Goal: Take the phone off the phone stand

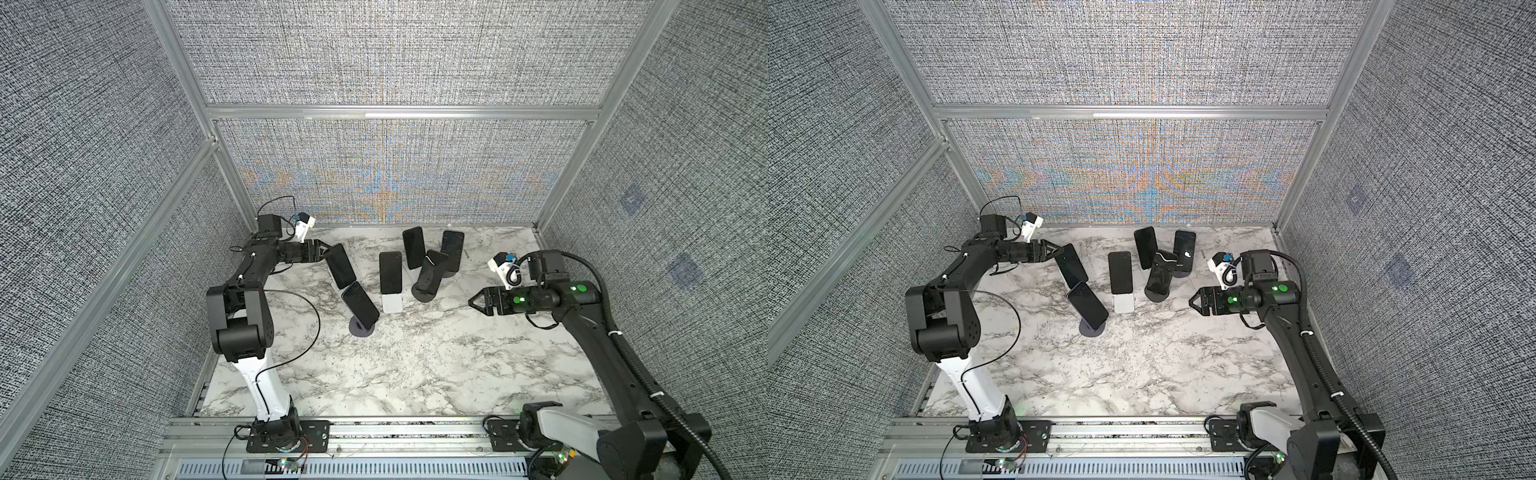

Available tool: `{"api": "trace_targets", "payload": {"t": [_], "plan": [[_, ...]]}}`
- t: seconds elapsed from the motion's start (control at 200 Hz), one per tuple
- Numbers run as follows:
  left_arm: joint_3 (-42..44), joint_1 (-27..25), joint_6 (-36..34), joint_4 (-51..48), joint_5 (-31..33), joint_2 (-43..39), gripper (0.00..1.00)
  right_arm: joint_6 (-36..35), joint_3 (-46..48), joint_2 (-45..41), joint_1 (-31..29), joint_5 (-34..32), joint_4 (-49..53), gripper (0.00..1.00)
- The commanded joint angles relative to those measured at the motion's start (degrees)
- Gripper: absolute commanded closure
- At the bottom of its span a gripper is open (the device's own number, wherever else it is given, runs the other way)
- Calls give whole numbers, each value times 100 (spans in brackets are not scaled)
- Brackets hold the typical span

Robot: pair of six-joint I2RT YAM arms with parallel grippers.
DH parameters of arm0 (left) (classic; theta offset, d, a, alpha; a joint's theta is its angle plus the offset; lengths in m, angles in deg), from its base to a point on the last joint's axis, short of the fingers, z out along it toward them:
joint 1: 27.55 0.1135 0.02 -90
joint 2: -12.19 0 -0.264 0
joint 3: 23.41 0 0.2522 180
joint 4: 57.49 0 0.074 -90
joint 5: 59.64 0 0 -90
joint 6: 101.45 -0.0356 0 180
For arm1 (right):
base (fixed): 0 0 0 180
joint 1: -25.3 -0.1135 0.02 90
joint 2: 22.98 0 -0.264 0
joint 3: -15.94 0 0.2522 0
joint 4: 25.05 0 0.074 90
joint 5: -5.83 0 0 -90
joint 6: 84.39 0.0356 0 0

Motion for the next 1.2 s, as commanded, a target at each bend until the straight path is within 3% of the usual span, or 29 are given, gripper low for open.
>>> {"api": "trace_targets", "payload": {"t": [0.0, 0.585, 0.96, 1.196], "plan": [[-26, 0, -34, 205, -159, 77, 47, -21, 21, 20, -25, 30, -51, 15], [-218, -70, -199, -169, -136, 108, 94, 75, 156, 76, -46, -663, -123, 15], [-632, -71, 13, -724, 191, -507, 100, -42, 31, -191, -214, -599, 126, 16], [-681, -71, 1564, -705, 615, -1534, 100, -9, -477, -186, -517, -818, 526, 21]]}}
